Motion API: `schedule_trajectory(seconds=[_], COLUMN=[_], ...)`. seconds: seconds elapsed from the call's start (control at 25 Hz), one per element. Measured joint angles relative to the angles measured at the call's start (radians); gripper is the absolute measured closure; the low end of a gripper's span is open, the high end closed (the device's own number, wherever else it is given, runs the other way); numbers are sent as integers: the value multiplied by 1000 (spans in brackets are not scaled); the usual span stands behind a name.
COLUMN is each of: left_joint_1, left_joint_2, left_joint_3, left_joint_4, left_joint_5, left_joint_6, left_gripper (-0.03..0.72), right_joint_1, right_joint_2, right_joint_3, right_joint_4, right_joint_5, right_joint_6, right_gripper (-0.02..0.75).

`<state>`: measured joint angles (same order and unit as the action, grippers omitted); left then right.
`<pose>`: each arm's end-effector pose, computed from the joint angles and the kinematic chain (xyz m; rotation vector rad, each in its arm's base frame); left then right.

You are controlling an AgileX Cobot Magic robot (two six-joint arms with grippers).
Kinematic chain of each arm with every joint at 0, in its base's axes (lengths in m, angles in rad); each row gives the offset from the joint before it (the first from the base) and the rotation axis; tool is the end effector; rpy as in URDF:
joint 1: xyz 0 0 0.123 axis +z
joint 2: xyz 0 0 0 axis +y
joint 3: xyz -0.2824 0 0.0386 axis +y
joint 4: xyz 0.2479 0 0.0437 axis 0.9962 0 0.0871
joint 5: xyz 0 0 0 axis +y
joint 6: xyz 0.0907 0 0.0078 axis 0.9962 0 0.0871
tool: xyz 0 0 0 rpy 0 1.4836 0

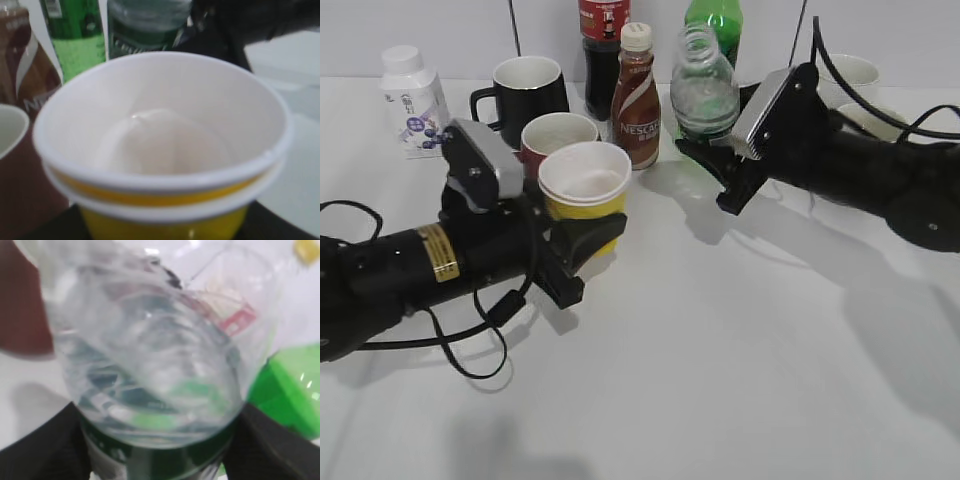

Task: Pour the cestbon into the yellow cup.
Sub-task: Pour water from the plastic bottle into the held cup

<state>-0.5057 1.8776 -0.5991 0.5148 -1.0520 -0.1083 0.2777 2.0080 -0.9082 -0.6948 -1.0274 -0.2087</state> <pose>0.2576 -0.1871 0.1392 0.8876 1.5616 -0.6355 0.3534 0.1526 0.1531 -1.0840 1.2656 0.2306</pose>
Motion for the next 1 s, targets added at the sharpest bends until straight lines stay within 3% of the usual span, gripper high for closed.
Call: schedule_trajectory(seconds=[0.4, 0.64, 1.0], left_joint_1=[-13, -53, -54], left_joint_2=[69, 72, 72], left_joint_3=[-116, -136, -136], left_joint_4=[115, 143, 192], left_joint_5=[62, 141, 158], left_joint_6=[-124, -130, -133], left_gripper=[354, 354, 355], right_joint_1=[0, 0, 0], right_joint_2=[-68, -68, -68], right_joint_3=[-2, -2, -2], right_joint_4=[-72, -80, -80], right_joint_5=[90, 108, 110], right_joint_6=[-235, -380, -540], right_gripper=[254, 254, 254])
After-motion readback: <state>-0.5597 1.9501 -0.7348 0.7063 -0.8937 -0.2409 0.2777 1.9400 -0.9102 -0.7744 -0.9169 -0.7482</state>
